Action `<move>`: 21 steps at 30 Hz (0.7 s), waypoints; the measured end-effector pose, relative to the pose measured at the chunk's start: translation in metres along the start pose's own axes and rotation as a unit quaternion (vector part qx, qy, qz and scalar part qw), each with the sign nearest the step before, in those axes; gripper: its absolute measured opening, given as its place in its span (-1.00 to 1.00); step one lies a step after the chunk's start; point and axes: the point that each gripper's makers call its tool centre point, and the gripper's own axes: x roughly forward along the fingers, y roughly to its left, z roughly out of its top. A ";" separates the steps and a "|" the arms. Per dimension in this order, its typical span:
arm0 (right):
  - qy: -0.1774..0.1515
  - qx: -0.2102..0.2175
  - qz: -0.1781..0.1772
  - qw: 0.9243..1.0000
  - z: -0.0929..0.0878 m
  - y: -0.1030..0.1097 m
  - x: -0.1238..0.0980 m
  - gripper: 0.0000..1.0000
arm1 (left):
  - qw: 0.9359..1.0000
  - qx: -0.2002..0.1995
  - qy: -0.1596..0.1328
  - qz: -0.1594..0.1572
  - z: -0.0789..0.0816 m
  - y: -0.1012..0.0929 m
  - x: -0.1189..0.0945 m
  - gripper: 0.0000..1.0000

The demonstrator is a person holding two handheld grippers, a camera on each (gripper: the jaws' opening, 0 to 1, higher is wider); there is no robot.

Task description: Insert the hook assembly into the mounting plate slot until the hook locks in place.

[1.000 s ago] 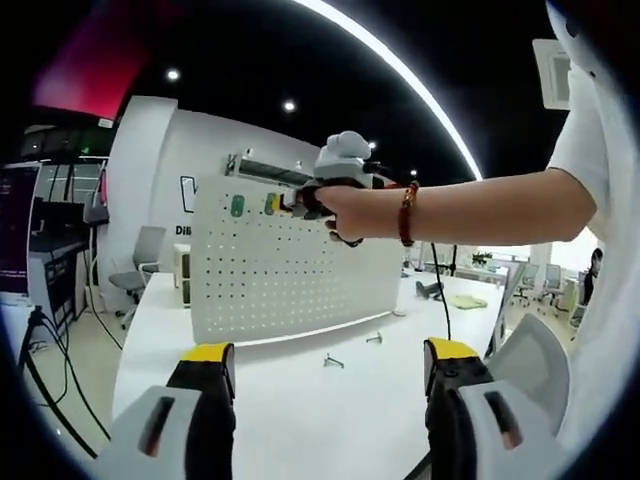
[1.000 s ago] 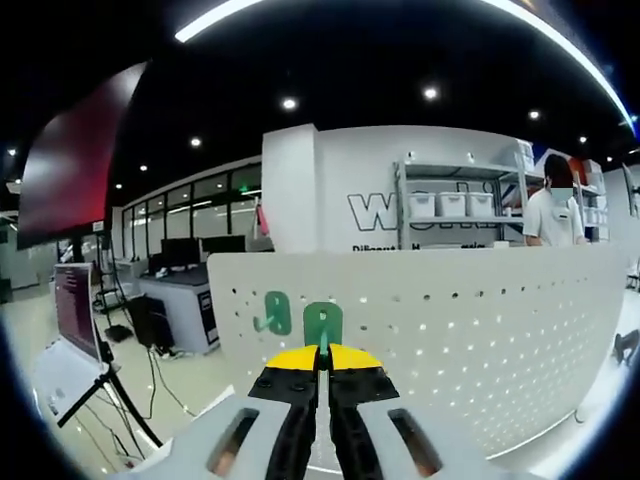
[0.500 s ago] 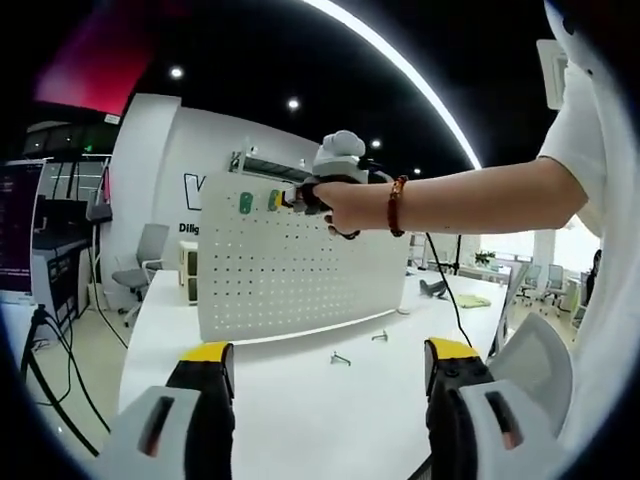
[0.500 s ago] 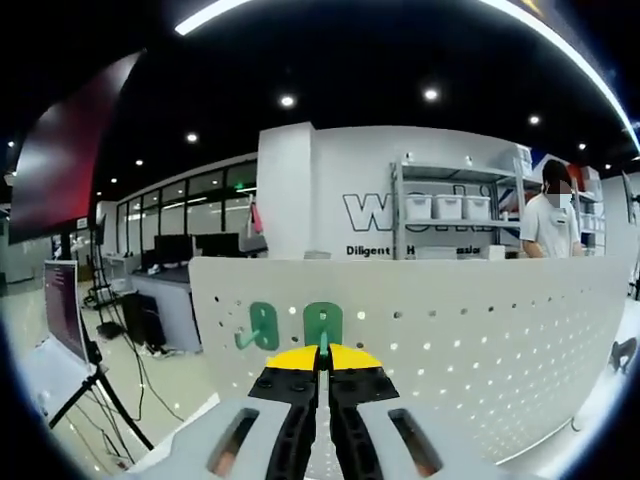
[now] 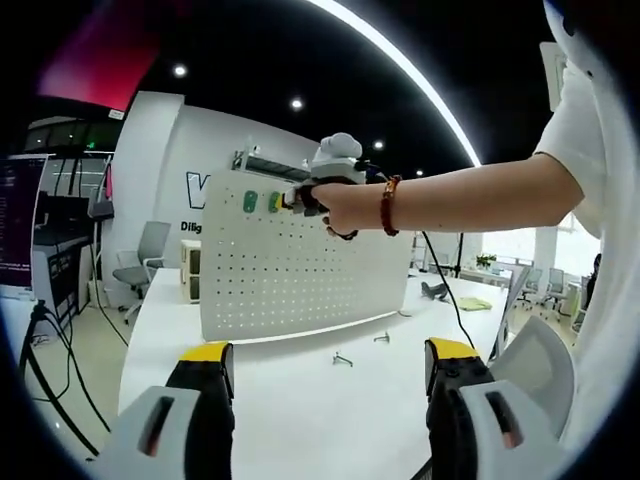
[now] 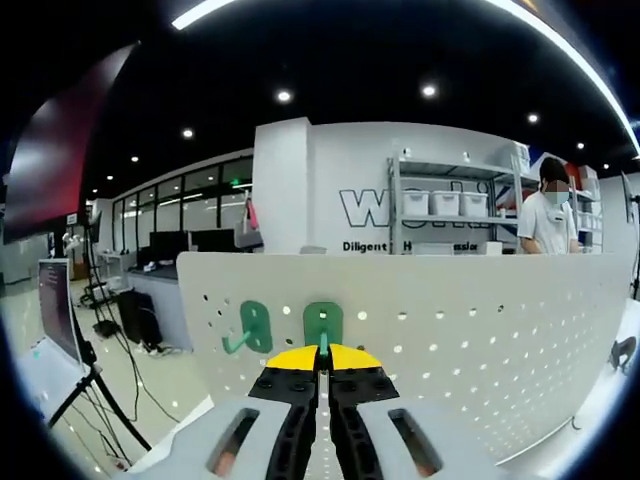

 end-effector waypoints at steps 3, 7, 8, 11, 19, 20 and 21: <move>-0.001 -0.004 -0.003 1.000 0.000 0.000 0.001 -0.98 | 1.000 0.004 0.002 0.003 -0.001 0.002 -0.001 0.59; 0.002 -0.005 -0.012 1.000 0.000 0.000 0.001 -0.98 | 1.000 0.001 0.002 0.005 -0.002 0.004 -0.002 0.59; 0.004 -0.008 -0.015 1.000 0.000 0.001 0.001 -0.98 | 1.000 0.001 0.002 0.004 -0.002 0.004 -0.001 0.59; 0.001 -0.010 -0.020 1.000 -0.001 0.000 0.002 -0.98 | 1.000 -0.002 0.000 0.003 -0.001 0.003 0.000 0.59; 0.003 -0.001 -0.030 1.000 -0.002 0.000 0.002 -0.98 | 1.000 -0.002 0.000 0.004 -0.002 0.004 -0.002 0.58; 0.004 -0.010 -0.031 0.999 -0.002 0.000 0.003 -0.98 | 1.000 -0.002 0.001 0.004 -0.002 0.004 -0.003 0.58; 0.005 -0.023 -0.032 0.999 -0.002 0.000 0.003 -0.98 | 1.000 -0.002 0.001 0.004 -0.003 0.004 -0.003 0.58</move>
